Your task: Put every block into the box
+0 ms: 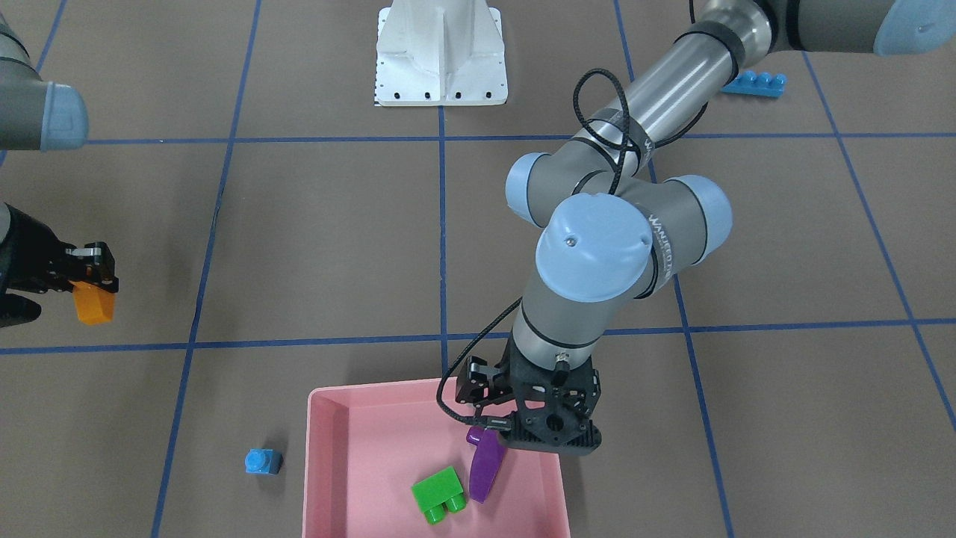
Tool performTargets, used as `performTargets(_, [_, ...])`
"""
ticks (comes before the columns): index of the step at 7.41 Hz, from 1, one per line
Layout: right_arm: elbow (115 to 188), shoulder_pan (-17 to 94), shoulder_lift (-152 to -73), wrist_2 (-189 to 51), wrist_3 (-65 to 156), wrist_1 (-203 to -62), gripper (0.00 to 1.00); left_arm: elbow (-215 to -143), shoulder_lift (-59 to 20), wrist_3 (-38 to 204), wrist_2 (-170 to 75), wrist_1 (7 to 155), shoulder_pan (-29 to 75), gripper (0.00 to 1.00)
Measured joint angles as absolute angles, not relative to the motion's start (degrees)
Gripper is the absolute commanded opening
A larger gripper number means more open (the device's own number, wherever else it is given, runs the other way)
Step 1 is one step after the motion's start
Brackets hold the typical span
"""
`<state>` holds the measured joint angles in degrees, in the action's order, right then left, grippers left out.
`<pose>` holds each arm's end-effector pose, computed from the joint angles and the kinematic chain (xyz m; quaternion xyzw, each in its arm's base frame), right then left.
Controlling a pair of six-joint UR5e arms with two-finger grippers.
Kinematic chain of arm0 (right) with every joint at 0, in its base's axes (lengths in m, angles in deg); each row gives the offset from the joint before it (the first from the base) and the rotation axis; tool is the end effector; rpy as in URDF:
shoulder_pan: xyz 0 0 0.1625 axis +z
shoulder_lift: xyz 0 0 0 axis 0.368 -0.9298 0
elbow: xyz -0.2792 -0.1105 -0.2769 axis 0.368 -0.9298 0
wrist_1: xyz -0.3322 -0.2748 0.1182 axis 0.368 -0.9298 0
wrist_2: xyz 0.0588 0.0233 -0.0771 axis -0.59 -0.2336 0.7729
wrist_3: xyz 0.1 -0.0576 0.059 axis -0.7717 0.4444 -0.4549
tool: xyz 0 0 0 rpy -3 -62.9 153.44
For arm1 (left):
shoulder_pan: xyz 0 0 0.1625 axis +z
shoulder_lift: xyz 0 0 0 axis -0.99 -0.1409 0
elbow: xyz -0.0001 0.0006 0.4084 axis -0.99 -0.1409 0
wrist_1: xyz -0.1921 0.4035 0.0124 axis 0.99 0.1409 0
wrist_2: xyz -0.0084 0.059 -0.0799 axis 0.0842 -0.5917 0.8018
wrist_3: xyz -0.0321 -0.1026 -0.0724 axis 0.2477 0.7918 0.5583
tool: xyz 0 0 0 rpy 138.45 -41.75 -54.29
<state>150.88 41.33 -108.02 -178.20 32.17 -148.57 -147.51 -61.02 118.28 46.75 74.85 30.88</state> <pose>-0.2692 -0.6273 0.3891 0.0004 -0.4023 -0.0543 0.9139 0.4933 -0.7318 0.1446 0.1523 0.4336 0.0094 0.8881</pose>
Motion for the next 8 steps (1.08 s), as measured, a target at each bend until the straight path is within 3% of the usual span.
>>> performTargets(3, [129.15,38.14,-83.99,-174.42,18.57,-145.72,0.0,-171.33,-44.14,106.09,47.92,62.26,30.85,0.99])
performTargets(6, [110.49,34.2,-71.91,-170.3,4.85,-129.27,0.0,-194.04,-21.88,99.0,48.34,60.77,31.16,0.99])
performTargets(8, [105.86,31.95,-69.2,-167.21,-1.0,-123.53,0.0,-203.88,-7.57,92.81,50.39,64.43,31.41,1.0])
